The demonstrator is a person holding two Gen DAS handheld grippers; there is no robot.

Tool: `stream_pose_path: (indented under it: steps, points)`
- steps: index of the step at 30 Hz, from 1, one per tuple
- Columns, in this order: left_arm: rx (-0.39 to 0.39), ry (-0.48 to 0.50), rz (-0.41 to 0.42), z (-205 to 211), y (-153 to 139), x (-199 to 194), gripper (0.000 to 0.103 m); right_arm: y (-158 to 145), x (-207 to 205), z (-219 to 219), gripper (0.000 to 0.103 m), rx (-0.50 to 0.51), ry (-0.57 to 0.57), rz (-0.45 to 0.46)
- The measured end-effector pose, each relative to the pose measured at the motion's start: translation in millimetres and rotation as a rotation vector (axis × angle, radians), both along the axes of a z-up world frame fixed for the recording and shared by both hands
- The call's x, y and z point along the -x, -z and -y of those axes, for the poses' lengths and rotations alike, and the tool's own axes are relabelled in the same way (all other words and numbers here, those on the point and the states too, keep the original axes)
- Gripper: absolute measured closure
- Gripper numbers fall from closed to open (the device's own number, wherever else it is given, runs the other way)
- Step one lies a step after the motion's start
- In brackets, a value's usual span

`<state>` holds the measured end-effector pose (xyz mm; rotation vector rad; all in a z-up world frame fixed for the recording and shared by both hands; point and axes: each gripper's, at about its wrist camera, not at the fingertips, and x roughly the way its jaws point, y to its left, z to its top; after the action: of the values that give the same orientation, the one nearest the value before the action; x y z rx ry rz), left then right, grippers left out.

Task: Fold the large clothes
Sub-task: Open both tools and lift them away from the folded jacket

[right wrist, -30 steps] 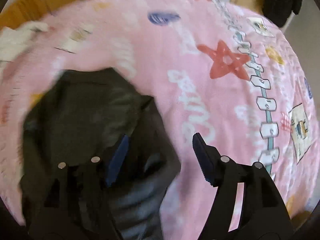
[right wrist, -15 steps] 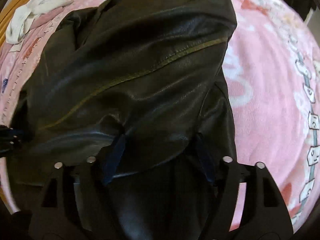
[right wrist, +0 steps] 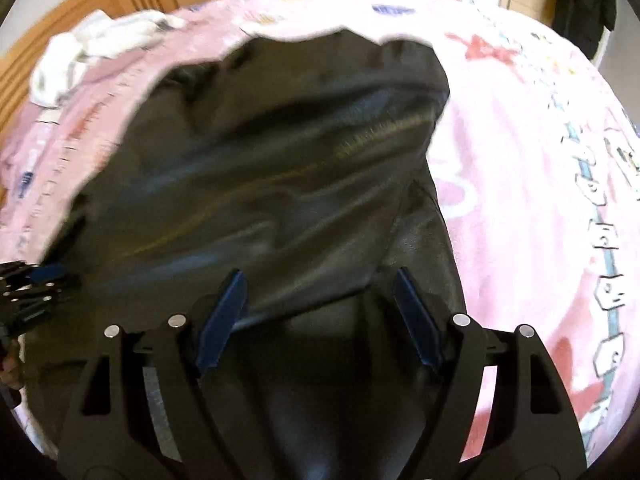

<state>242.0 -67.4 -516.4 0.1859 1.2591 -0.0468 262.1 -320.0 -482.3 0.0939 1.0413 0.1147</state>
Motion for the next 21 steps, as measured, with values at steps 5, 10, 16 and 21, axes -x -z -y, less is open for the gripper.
stream_pose_path:
  steps: [5,10,16,21]
  points:
    - [0.018,-0.034,-0.052,3,-59,18,0.073,-41,26,-19,0.029,-0.173,0.032,-0.039]
    - [0.03,-0.041,-0.055,-3,-82,41,0.073,-42,73,-21,0.029,-0.176,0.192,-0.138]
    - [0.021,0.01,-0.062,-46,-44,75,0.073,-18,162,-22,0.029,0.033,0.29,-0.184]
    - [0.019,-0.014,-0.094,-76,-17,91,0.073,-1,210,-28,0.039,0.127,0.377,-0.216]
